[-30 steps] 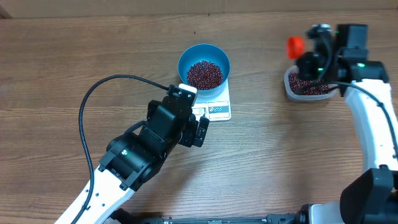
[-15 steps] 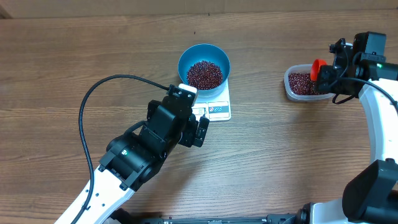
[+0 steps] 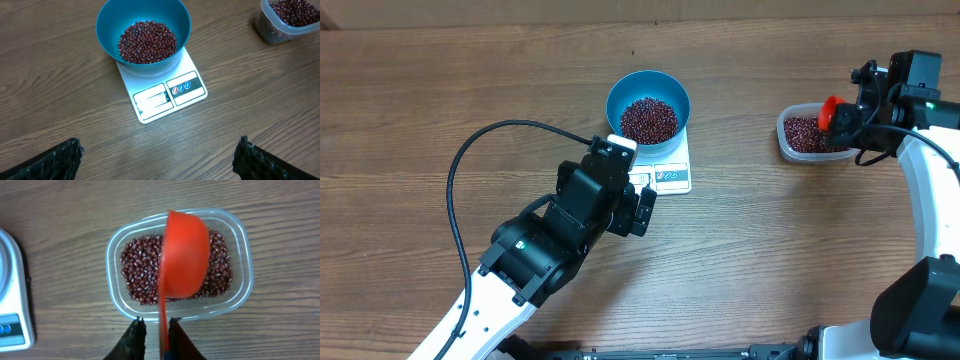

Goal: Scoop item into bowl and weigh 150g on scale
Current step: 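Dip the red scoop into the red beans and drag it through, then lift the filled red scoop out of the bean tub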

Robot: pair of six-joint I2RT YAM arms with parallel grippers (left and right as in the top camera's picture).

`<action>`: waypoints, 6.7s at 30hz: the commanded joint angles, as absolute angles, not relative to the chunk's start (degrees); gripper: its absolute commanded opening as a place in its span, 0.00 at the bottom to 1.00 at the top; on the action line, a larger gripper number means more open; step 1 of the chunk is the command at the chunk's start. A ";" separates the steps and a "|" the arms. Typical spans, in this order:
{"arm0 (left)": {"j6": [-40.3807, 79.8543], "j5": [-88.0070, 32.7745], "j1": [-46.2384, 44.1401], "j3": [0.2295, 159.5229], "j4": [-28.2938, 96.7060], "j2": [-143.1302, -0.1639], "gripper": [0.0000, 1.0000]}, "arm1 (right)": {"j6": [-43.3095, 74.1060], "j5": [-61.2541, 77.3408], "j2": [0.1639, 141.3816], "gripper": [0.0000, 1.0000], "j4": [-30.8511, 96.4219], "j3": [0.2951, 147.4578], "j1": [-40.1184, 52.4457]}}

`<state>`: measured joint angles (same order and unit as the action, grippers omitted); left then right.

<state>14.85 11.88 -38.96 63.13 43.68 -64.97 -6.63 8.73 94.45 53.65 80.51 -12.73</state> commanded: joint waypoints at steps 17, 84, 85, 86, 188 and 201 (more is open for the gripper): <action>15.62 12.58 -38.59 63.16 43.48 -65.25 0.99 | -6.63 8.58 94.59 0.14 53.23 80.95 -12.93; 15.62 12.58 -38.59 63.16 43.48 -65.25 1.00 | -16.36 3.42 104.01 0.04 53.95 80.95 -12.93; 15.59 12.58 -38.59 63.16 43.48 -65.25 1.00 | -16.36 2.50 104.42 0.04 53.91 80.95 -12.93; 15.62 12.58 -38.59 63.16 43.48 -65.25 1.00 | -16.38 1.96 104.60 0.04 53.91 80.95 -12.93; 15.62 12.58 -38.59 63.16 43.48 -65.25 1.00 | -18.59 60.34 111.57 0.04 62.33 80.95 -31.38; 15.62 12.58 -38.59 63.16 43.48 -65.25 1.00 | -26.06 70.41 111.57 0.04 72.29 80.95 -30.57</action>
<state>14.85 11.88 -38.96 63.13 43.68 -64.97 -23.90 66.50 111.31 71.26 80.53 -31.09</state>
